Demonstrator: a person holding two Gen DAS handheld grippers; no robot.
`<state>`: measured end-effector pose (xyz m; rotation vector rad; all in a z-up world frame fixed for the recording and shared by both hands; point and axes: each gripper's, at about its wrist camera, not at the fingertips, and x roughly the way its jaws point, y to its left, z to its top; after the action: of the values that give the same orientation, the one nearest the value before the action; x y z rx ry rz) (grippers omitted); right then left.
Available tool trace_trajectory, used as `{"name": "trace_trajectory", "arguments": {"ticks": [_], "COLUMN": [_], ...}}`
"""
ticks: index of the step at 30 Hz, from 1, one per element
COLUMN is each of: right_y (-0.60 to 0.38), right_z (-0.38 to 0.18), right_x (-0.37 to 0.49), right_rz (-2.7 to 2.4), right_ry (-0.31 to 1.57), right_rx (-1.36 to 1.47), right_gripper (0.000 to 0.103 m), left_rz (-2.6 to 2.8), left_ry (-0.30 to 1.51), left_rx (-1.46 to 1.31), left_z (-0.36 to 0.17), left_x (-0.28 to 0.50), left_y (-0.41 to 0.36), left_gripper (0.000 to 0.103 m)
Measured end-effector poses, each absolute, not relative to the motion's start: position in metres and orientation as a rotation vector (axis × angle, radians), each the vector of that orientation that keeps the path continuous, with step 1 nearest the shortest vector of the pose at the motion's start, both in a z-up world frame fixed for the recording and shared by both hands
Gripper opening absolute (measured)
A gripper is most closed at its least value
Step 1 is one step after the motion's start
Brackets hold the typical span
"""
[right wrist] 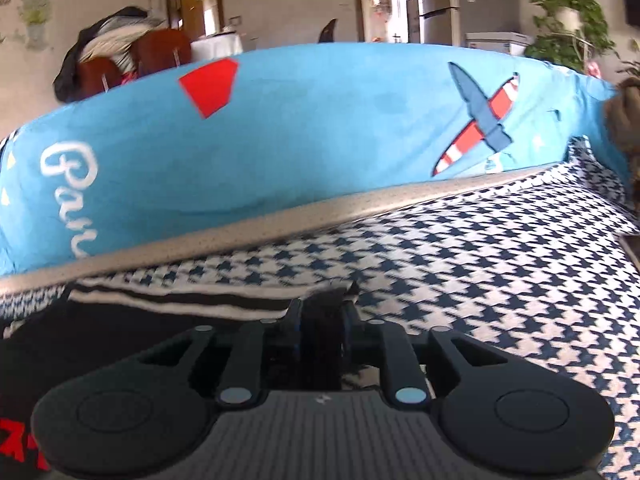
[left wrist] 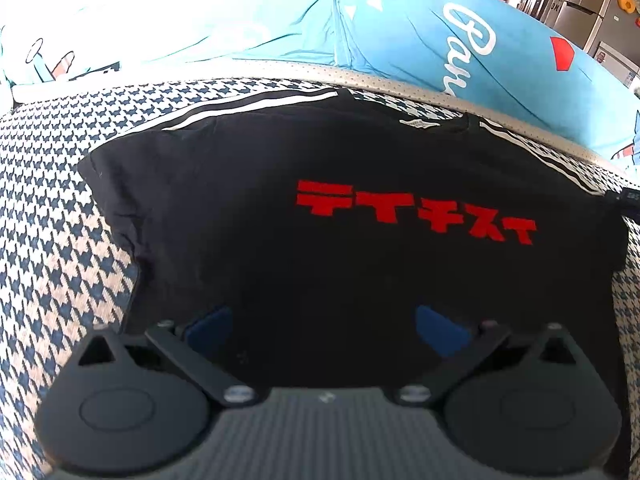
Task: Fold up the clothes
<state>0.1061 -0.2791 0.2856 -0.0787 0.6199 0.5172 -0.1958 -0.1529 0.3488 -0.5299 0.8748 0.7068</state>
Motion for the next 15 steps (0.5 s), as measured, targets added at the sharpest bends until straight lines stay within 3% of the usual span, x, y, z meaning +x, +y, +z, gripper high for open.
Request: {"name": "trace_trajectory", "arguments": {"ticks": [6, 15], "right_y": [-0.285, -0.266], "right_z": [0.301, 0.311], "right_x": [0.098, 0.073], "right_rz": [0.532, 0.546], "right_ry": [0.599, 0.507], "right_rx": [-0.073, -0.182], "right_gripper": [0.034, 0.038], "left_rz": [0.721, 0.765], "left_ry": [0.889, 0.929], "left_rx": [-0.518, -0.536], "left_z": [0.346, 0.334], "left_x": [-0.195, -0.201], "left_y": [-0.156, -0.145], "left_gripper": [0.103, 0.103]}}
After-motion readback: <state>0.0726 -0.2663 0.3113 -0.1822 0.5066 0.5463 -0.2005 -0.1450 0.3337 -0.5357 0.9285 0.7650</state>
